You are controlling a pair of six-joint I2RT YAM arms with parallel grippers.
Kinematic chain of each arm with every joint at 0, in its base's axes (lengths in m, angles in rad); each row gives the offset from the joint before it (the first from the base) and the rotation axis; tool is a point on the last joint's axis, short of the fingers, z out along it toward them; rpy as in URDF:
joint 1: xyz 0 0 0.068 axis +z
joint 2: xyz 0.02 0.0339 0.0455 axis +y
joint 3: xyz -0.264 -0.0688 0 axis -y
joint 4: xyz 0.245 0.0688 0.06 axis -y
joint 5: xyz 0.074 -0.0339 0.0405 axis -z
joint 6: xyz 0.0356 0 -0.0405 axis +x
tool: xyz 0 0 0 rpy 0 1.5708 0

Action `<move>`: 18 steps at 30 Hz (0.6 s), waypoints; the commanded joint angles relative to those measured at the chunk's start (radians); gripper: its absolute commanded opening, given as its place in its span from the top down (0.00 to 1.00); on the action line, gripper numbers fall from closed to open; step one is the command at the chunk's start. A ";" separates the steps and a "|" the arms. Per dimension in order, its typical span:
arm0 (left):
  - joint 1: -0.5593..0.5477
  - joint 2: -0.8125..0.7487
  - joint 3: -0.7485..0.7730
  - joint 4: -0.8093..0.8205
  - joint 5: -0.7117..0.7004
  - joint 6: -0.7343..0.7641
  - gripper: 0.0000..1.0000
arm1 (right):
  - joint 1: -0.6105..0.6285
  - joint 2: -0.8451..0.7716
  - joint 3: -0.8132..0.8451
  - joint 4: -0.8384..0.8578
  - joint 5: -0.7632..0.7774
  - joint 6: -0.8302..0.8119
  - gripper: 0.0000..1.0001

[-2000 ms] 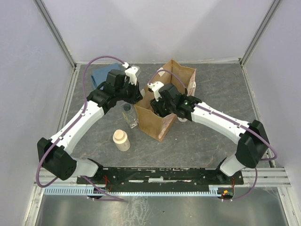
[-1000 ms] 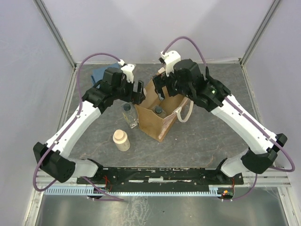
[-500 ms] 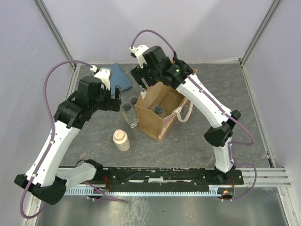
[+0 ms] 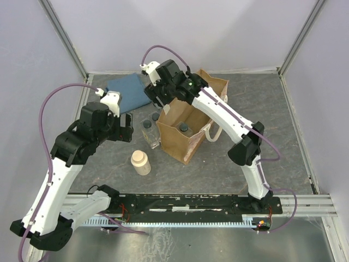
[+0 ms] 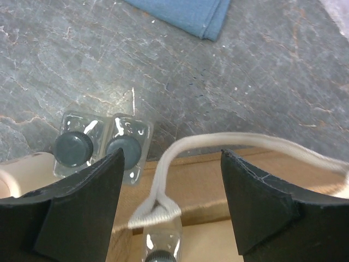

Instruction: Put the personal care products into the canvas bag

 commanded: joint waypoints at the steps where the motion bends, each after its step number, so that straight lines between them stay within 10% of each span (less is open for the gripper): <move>1: 0.002 -0.014 -0.014 0.001 -0.005 -0.034 0.00 | 0.006 0.053 0.058 0.053 -0.074 -0.018 0.21; 18: 0.001 -0.006 -0.065 0.041 0.003 -0.023 0.00 | 0.034 0.057 -0.100 0.016 -0.127 -0.005 0.19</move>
